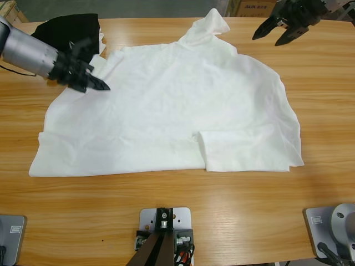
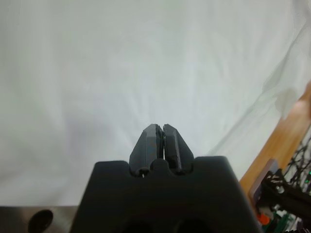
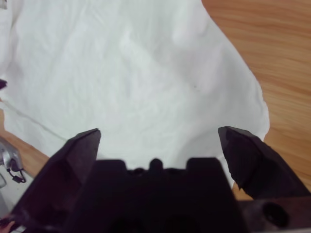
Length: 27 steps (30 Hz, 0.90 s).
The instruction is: Fold clothes
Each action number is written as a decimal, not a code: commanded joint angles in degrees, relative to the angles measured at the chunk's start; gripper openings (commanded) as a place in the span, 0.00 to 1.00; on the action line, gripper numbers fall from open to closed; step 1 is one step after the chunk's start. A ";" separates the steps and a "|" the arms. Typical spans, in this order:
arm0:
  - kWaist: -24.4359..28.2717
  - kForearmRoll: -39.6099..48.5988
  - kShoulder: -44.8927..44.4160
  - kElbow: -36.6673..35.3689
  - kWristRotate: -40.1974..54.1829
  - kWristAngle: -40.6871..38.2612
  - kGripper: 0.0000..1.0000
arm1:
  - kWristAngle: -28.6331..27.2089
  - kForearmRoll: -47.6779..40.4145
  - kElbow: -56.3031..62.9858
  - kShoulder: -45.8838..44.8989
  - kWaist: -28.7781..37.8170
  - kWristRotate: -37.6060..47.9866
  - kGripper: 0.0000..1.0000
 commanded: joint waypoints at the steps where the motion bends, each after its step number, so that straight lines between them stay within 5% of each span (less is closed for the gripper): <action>1: -3.57 4.18 -5.66 4.44 -0.02 6.25 0.00 | -0.89 0.29 2.27 2.23 -0.93 -0.71 1.00; 3: -3.29 3.11 -12.41 3.90 -1.20 8.17 0.04 | -0.82 0.23 2.27 2.54 -0.67 -0.71 1.00; 5: -3.17 2.95 -17.51 1.79 -4.26 12.49 0.68 | -0.87 0.18 2.27 2.75 -0.23 -0.71 1.00; 6: -2.64 2.97 -19.02 0.54 -5.63 15.23 0.91 | -0.91 0.15 2.27 2.79 0.08 -0.76 1.00; 7: -1.99 3.44 -19.49 -1.36 -8.23 18.20 0.96 | -0.91 0.13 2.27 2.82 0.30 -0.80 1.00; 17: -1.44 27.14 0.65 -32.80 -19.15 30.42 0.97 | -1.33 -0.17 1.68 2.51 0.63 -0.80 1.00; 27: -2.31 31.85 13.43 -37.04 -26.34 30.74 0.96 | -1.35 -0.73 2.08 3.68 0.63 -0.97 1.00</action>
